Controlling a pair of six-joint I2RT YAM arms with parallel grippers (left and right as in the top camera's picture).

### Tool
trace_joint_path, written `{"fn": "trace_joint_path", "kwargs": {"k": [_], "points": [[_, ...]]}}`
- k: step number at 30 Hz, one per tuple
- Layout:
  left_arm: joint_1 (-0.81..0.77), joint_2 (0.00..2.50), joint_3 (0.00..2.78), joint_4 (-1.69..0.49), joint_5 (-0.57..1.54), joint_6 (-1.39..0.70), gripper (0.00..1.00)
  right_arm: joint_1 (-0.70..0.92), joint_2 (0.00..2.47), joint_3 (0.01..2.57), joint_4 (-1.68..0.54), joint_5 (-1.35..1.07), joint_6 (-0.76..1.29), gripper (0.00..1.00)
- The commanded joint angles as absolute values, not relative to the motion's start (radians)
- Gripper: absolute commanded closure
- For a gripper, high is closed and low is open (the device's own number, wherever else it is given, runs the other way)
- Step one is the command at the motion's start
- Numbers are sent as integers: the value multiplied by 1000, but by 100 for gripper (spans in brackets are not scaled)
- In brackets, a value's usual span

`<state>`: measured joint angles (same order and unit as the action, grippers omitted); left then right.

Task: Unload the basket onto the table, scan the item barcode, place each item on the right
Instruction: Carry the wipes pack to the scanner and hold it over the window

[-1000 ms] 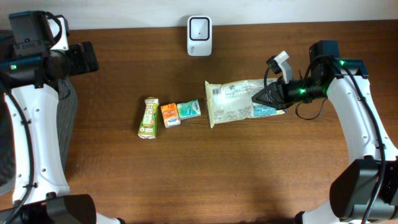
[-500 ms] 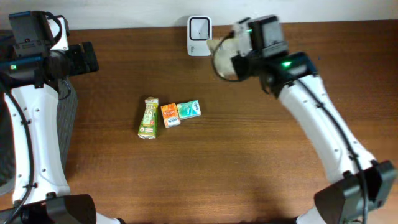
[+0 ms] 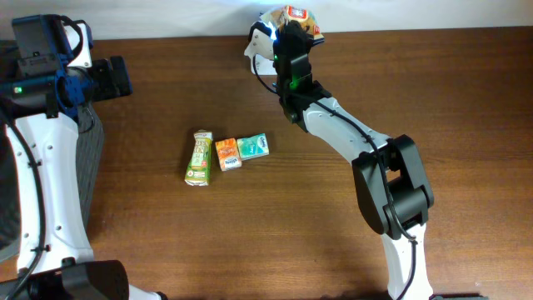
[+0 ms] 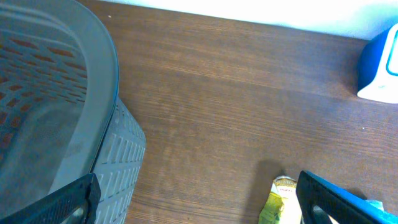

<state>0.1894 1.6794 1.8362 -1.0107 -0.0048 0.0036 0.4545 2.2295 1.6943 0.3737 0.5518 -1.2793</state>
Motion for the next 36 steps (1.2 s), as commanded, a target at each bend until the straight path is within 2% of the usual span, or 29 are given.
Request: {"fn": "trace_joint_path", "kwargs": {"k": [1,12,31,35,36], "points": [[191,1681,1839,-1012,-4,15,1,459,2219,1711,387,539,-1357,96],[191,1681,1839,-1012,-4,15,1,457,2221,1711,477,429,-1358,96],[191,1681,1839,-1012,-4,15,1,432,2247,1711,476,455,-1357,96],[191,1681,1839,-1012,-4,15,1,432,2119,1711,341,433,-1343,96],[191,1681,1839,-1012,-4,15,1,430,2062,1711,328,434,-1272,96]]}}
